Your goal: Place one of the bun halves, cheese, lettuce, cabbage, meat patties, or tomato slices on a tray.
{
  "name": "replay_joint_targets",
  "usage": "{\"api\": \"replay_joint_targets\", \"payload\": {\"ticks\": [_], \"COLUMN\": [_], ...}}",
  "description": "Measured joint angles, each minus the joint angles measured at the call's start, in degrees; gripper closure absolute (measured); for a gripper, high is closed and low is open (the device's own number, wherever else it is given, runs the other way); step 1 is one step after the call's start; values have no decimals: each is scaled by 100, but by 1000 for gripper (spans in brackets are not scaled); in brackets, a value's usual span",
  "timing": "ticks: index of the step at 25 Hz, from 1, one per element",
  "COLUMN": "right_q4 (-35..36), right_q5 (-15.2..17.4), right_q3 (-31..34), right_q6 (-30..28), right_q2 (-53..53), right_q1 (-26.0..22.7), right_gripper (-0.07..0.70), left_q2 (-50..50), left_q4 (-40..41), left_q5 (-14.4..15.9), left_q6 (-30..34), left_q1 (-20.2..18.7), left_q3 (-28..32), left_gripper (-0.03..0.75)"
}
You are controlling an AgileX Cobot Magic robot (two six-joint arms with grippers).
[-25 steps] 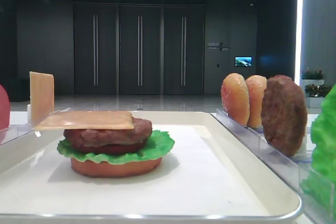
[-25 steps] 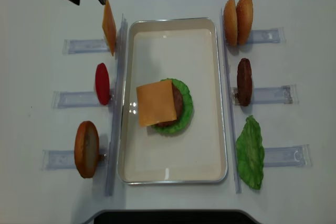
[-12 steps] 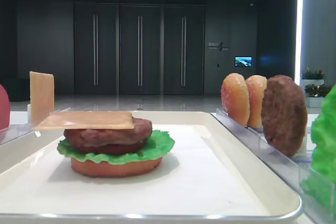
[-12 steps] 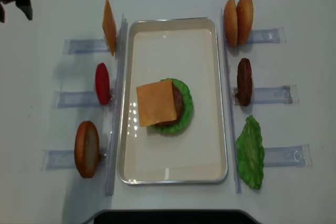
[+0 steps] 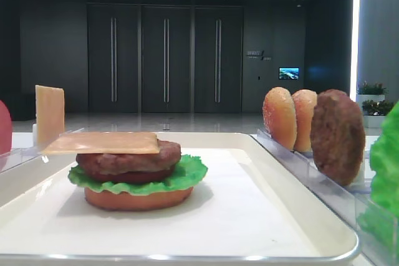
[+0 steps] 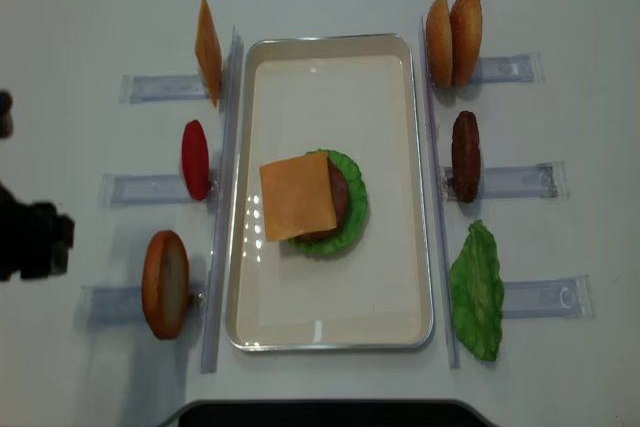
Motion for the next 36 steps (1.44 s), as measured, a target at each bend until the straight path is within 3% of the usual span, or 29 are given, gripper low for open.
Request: {"api": "replay_joint_targets", "payload": {"ticks": [4, 10, 17, 36], "right_q4": [0, 0, 2, 2], "right_q5": [0, 0, 0, 0], "right_q3": [0, 0, 0, 0], "right_q6": [0, 0, 0, 0], "right_q2": [0, 0, 0, 0], "right_q1": [0, 0, 0, 0], "right_gripper": [335, 335, 335, 335], "left_q2": [-1557, -3643, -5520, -5699], "left_q4": [-174, -313, -732, -811], "left_q5": [-45, 474, 594, 654], "left_q6": [-19, -59, 669, 747], "left_q1": [0, 0, 0, 0], "left_q3": [642, 778, 798, 803], "left_gripper": [230, 232, 234, 256]}}
